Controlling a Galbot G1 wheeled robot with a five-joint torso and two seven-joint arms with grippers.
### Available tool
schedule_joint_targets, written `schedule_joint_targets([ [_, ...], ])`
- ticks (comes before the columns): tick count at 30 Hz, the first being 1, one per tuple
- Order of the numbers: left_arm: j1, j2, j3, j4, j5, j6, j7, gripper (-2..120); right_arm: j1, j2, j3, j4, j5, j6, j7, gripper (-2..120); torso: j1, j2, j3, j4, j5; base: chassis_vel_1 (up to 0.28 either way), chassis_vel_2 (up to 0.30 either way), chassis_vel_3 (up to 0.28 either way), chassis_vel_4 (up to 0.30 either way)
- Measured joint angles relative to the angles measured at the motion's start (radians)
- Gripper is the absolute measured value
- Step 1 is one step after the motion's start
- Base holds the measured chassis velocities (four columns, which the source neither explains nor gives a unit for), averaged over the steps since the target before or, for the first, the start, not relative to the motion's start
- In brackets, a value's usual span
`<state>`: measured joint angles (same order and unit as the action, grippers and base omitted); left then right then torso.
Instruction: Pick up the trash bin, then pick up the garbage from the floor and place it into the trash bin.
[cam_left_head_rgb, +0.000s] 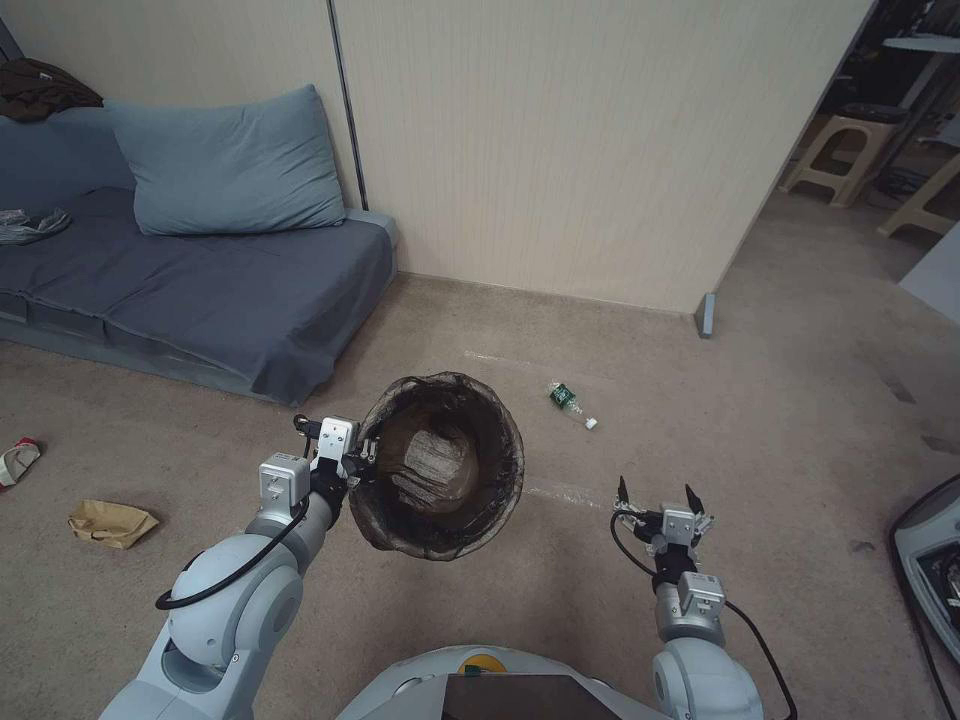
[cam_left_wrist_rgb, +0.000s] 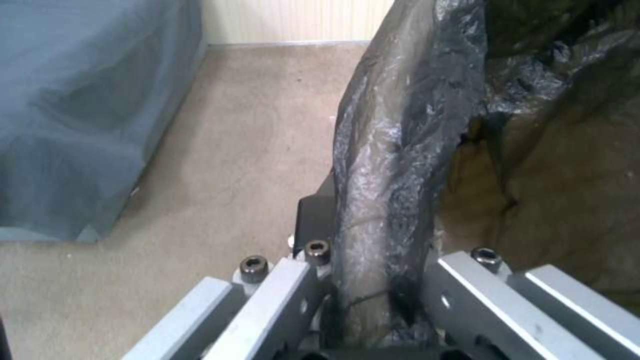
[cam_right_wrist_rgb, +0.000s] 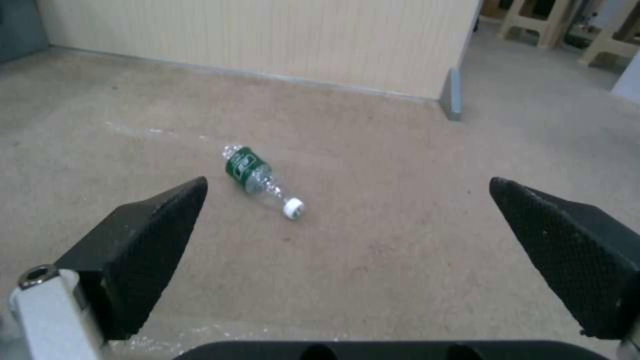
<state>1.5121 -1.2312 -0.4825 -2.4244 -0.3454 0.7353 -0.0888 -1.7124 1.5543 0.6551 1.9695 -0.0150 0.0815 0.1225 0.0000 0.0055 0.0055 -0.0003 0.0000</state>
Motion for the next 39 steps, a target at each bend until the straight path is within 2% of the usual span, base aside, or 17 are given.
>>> schedule_joint_targets([
  [5, -0.001, 0.0, 0.0, -0.001, 0.006, 0.0, 0.002, 2, 0.0, 0.0, 0.001, -0.004, 0.0, 0.002, -0.004, 100, 0.0, 0.0, 0.0, 0.0, -0.0002, -0.114, 0.131, 0.125, -0.14],
  [22, -0.001, -0.001, -0.002, 0.001, 0.013, 0.0, 0.007, 2, 0.002, 0.0, 0.0, -0.011, 0.0, 0.004, -0.006, 100, 0.0, 0.0, 0.0, 0.0, 0.0001, -0.24, 0.236, 0.241, -0.231],
  [29, 0.002, -0.003, -0.008, 0.002, 0.012, 0.0, 0.008, 2, 0.002, -0.009, 0.002, -0.017, -0.014, 0.039, 0.002, 100, 0.0, 0.0, 0.0, 0.0002, 0.0, -0.275, 0.246, 0.239, -0.267],
  [39, 0.009, -0.003, -0.004, 0.005, 0.026, -0.005, 0.017, 2, 0.0, -0.013, -0.001, 0.006, -0.009, -0.025, 0.02, 100, 0.0, 0.0, 0.0, -0.0001, 0.0001, -0.009, -0.003, 0.006, 0.0],
])
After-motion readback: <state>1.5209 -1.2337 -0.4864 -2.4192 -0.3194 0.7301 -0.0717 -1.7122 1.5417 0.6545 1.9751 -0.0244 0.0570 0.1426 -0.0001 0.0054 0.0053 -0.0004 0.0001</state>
